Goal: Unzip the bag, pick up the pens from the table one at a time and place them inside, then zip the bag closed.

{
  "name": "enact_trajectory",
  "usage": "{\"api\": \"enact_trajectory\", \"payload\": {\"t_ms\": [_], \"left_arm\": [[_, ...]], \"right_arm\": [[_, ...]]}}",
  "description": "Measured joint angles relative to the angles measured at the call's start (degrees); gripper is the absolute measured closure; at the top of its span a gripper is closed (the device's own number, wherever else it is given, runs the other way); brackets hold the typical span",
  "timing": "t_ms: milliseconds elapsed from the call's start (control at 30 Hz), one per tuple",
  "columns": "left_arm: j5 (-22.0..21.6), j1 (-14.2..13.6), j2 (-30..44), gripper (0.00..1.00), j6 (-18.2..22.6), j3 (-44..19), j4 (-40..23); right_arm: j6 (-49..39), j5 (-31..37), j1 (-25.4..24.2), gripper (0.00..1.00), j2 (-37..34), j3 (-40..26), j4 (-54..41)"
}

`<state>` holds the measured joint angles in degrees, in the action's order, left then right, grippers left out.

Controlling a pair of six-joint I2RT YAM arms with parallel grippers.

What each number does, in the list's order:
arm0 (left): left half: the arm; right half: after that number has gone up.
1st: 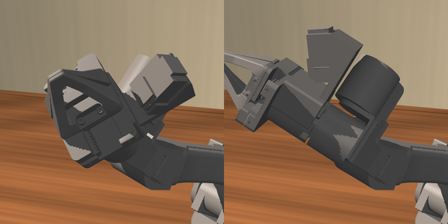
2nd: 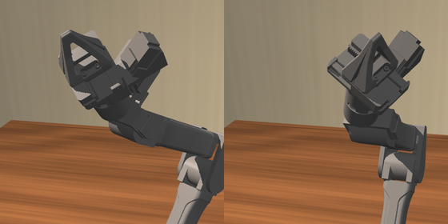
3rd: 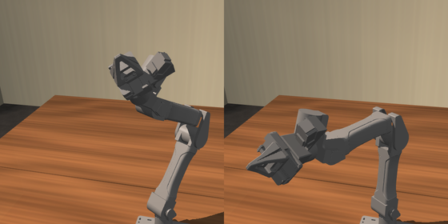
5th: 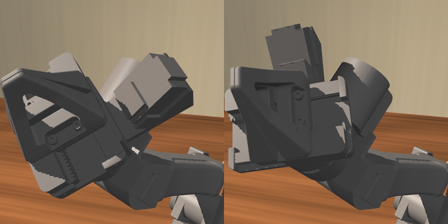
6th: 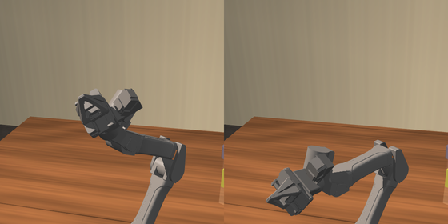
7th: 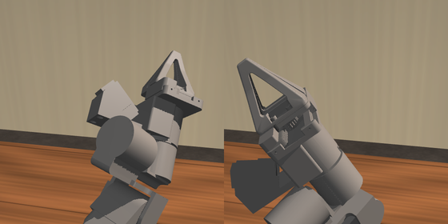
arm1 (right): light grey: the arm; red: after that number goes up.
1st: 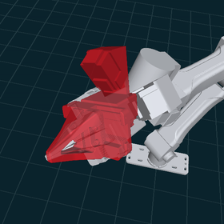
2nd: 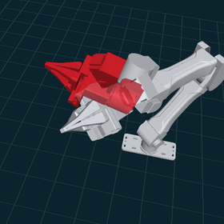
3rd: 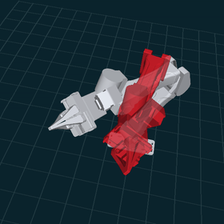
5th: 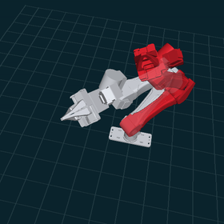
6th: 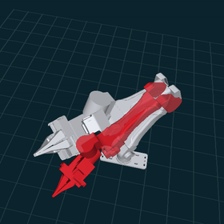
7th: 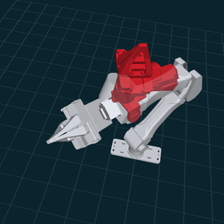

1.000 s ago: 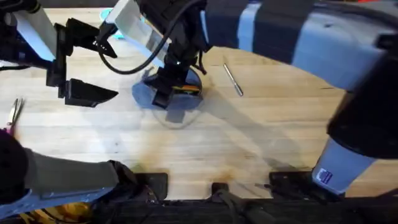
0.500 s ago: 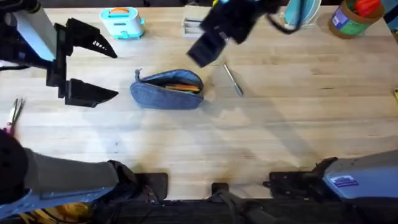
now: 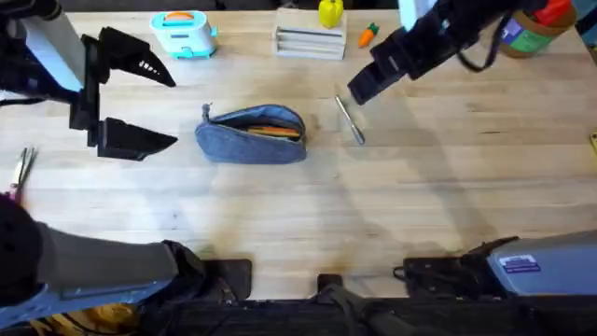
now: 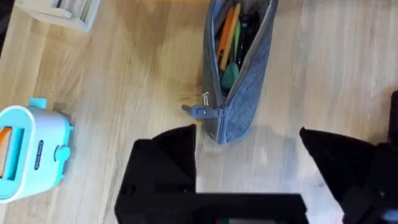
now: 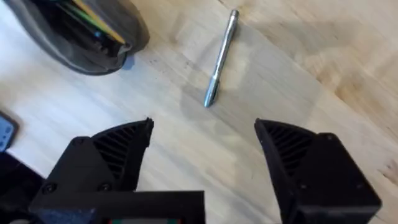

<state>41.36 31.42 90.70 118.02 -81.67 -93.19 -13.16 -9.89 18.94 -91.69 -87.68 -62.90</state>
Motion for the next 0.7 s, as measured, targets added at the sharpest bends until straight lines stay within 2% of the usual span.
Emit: {"api": "enact_trajectory", "payload": {"t_ms": [100,167,200,333,700], "left_arm": [[0.0,0.0,0.0,0.007,0.01,0.0,0.0],[-0.01,0.0,0.0,0.007,0.02,0.0,-0.02],[0.0,0.0,0.0,0.007,0.02,0.0,0.0],[0.0,0.0,0.0,0.007,0.0,0.0,0.0],[-0.01,0.0,0.0,0.008,0.01,0.0,0.0]], "right_arm": [[1.37,0.06,0.24,0.004,-0.1,5.88,7.29],[5.93,3.29,0.72,0.004,-0.53,15.16,21.24],[6.79,3.69,0.72,0.003,-0.75,16.16,23.11],[9.24,4.59,0.72,0.004,-2.49,18.34,27.55],[10.6,6.24,1.78,0.004,-8.38,19.23,28.66]]}}
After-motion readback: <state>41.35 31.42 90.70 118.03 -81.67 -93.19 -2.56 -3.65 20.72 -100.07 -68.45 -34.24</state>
